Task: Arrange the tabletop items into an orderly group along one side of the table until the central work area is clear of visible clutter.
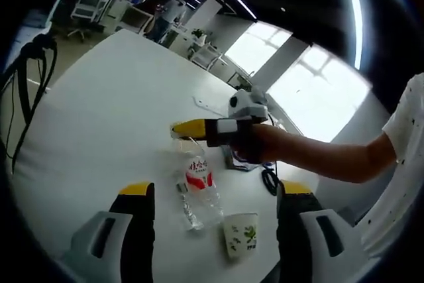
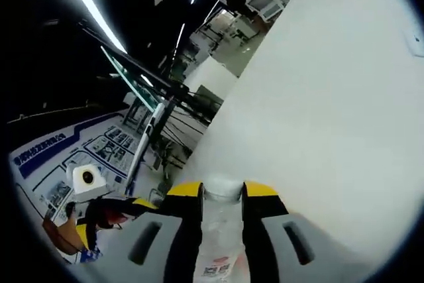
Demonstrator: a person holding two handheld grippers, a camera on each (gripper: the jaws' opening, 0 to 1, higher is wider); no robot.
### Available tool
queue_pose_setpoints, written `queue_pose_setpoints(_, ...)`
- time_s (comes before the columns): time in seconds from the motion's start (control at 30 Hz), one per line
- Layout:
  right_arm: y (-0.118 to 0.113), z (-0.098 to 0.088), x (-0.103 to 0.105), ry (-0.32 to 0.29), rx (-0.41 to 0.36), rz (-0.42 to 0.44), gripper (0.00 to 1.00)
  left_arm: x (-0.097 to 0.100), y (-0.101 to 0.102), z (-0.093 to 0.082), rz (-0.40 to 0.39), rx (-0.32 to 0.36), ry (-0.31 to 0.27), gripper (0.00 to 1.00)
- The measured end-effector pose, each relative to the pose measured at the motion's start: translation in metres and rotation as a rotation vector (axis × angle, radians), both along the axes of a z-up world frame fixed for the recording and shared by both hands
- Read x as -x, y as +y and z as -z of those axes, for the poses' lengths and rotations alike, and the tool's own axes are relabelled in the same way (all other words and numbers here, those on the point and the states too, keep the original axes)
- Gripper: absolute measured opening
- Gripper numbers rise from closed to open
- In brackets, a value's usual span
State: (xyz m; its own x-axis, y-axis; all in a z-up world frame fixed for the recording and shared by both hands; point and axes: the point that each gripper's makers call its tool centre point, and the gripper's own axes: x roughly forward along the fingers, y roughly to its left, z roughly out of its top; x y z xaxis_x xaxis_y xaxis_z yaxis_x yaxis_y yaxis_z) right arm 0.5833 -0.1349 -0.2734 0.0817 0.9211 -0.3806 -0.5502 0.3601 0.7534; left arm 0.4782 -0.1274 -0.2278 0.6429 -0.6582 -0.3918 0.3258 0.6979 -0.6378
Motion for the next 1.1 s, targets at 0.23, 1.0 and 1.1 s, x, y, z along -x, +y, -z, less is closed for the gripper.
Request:
queue_pose_setpoints(0.23, -0.001, -0.005, 0.001, -0.041, 0.009, -0.023, 0.20, -0.011, -0.004, 0.006, 0.018, 0.007, 0.001, 0.76)
queue_pose_setpoints(1.0, -0.003, -0.021, 0.012, -0.136, 0.021, -0.066, 0.20, -0.041, -0.039, 0.049, 0.156, 0.023, 0.047, 0.72)
queue_pose_setpoints(1.1, -0.004, -0.023, 0.013, -0.144, 0.021, -0.071, 0.20, -0.042, -0.045, 0.052, 0.178, 0.033, 0.051, 0.72)
